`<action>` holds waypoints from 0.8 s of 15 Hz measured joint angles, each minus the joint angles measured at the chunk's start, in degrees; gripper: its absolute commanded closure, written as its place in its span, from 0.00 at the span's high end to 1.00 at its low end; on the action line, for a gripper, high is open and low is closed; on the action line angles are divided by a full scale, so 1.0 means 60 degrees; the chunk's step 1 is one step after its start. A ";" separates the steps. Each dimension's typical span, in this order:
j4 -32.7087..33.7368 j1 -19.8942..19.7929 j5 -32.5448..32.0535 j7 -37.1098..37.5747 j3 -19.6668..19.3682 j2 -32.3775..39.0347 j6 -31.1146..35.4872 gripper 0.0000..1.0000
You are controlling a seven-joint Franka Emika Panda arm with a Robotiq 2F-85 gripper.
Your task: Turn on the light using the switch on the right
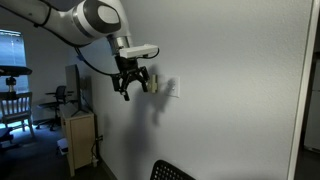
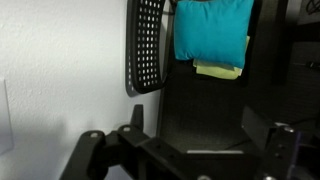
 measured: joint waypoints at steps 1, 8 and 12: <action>0.0187 0.0000 0.0102 -0.0531 0.0039 0.0233 0.0062 1.00; 0.1775 -0.0030 0.0531 -0.3379 0.0109 0.1785 0.0070 1.00; 0.1778 -0.0151 0.0350 -0.2936 0.0280 0.1838 0.0189 1.00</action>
